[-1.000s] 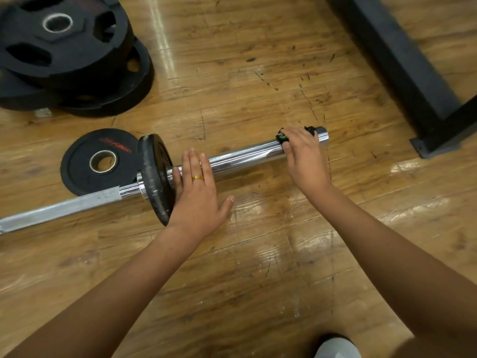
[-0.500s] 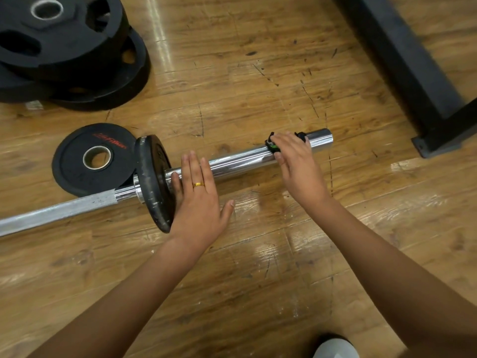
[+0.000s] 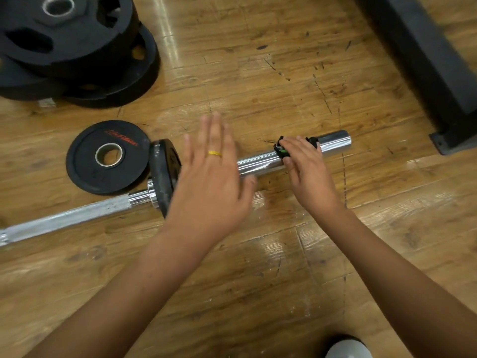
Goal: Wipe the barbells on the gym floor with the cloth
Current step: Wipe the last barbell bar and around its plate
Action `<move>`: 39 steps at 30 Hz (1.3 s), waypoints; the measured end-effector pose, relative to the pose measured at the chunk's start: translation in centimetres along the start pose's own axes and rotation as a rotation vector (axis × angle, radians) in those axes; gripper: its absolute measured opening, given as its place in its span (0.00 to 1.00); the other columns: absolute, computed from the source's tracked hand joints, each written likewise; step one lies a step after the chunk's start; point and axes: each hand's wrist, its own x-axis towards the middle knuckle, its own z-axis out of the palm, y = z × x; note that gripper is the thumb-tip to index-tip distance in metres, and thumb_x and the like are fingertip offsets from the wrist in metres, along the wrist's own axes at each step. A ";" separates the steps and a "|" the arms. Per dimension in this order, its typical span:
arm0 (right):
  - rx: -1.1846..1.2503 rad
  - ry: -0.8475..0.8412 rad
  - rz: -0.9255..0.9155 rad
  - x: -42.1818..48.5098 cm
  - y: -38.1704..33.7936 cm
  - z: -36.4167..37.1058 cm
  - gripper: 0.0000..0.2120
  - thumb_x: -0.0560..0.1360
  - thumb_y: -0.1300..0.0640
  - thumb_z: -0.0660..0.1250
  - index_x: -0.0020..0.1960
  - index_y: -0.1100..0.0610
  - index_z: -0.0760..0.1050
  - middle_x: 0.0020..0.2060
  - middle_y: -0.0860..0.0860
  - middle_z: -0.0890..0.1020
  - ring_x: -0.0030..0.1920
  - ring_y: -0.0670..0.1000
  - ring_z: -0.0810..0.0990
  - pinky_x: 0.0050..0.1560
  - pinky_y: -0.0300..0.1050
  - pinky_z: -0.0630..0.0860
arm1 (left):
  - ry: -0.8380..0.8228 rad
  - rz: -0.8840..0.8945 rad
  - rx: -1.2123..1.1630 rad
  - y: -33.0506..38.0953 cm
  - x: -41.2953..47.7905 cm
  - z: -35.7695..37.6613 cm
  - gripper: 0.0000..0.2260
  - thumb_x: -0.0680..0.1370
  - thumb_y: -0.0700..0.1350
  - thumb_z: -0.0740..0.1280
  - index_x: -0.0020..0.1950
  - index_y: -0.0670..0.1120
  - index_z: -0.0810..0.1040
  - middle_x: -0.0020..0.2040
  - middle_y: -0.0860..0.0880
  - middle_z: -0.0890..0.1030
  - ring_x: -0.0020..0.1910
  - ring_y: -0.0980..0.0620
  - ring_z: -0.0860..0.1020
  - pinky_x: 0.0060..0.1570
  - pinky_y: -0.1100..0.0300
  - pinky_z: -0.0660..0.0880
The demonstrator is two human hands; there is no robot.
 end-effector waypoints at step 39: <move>-0.237 -0.122 -0.183 2.1 -4.7 2.1 0.18 0.82 0.52 0.55 0.65 0.59 0.76 0.57 0.54 0.83 0.58 0.57 0.79 0.62 0.51 0.67 | 0.003 0.093 0.165 -9.3 -2.4 0.5 0.33 0.82 0.54 0.50 0.80 0.34 0.52 0.79 0.35 0.58 0.81 0.39 0.52 0.78 0.45 0.55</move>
